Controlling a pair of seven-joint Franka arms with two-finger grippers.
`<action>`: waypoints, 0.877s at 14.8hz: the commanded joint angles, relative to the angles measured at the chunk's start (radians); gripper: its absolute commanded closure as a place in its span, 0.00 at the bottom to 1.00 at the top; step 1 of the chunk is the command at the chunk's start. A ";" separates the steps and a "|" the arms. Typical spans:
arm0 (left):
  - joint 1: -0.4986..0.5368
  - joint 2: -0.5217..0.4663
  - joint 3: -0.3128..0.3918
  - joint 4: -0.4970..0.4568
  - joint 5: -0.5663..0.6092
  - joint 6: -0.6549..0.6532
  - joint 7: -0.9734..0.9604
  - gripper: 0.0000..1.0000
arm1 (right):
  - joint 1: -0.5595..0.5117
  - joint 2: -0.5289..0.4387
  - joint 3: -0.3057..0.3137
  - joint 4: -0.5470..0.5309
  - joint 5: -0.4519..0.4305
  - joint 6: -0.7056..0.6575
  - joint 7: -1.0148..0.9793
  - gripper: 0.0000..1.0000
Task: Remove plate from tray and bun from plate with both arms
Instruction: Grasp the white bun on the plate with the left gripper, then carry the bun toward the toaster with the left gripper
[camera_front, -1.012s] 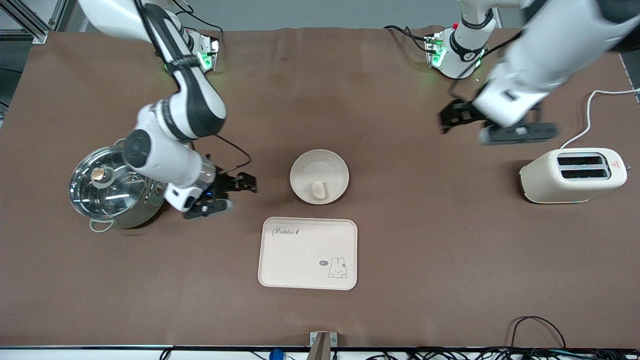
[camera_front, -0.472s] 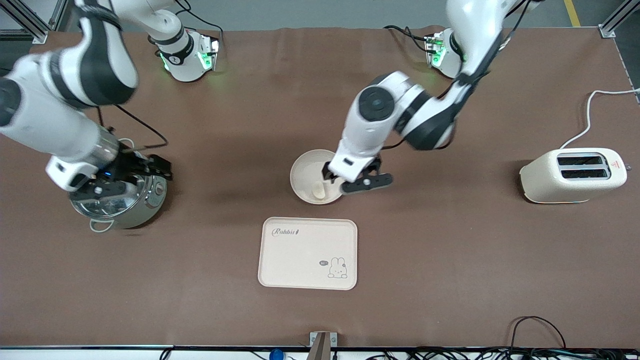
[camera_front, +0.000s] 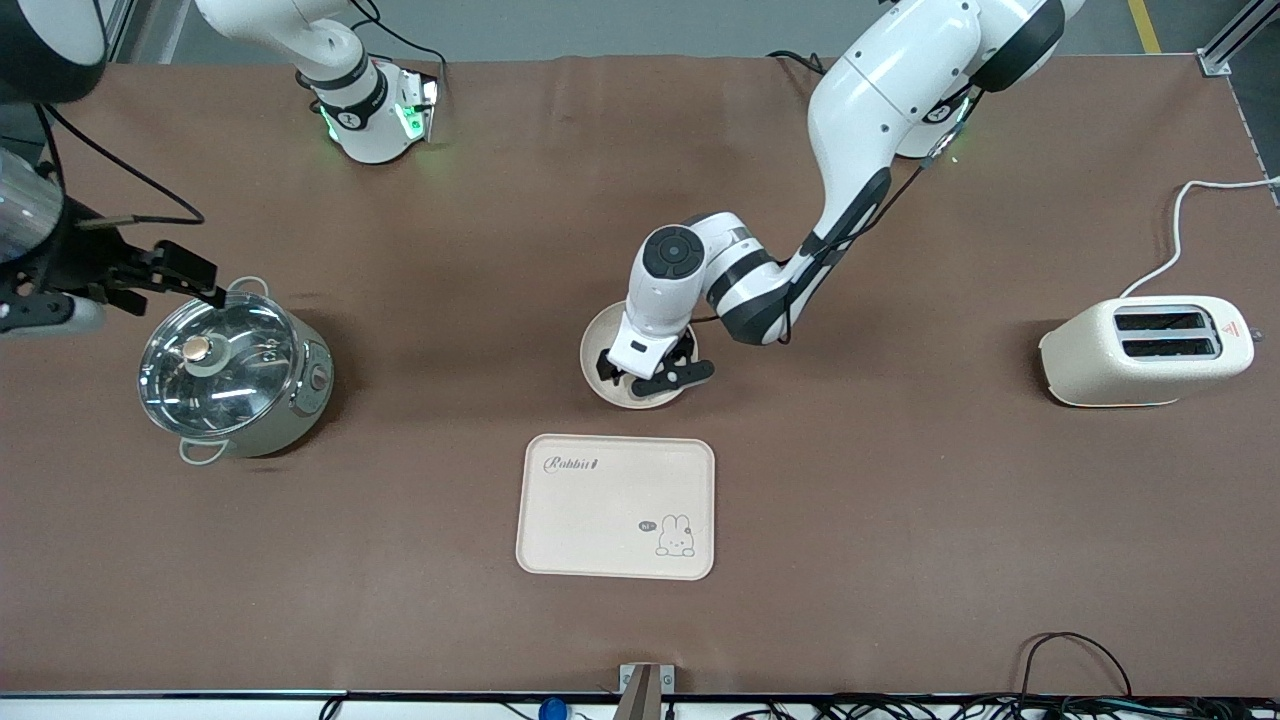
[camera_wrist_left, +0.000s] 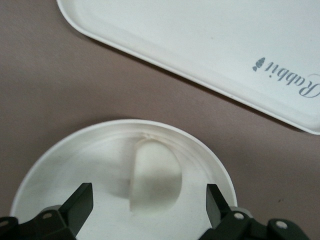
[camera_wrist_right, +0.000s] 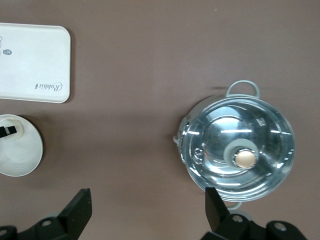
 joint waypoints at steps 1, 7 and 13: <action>-0.057 0.033 0.053 0.024 0.022 0.058 -0.042 0.09 | -0.082 -0.049 0.065 0.011 -0.050 -0.038 -0.011 0.00; -0.069 0.022 0.075 0.024 0.022 0.058 -0.045 0.86 | -0.303 -0.092 0.223 0.009 -0.073 -0.093 -0.084 0.00; -0.008 -0.099 0.063 0.024 0.013 -0.190 0.068 1.00 | -0.342 -0.089 0.258 0.012 -0.075 -0.100 -0.082 0.00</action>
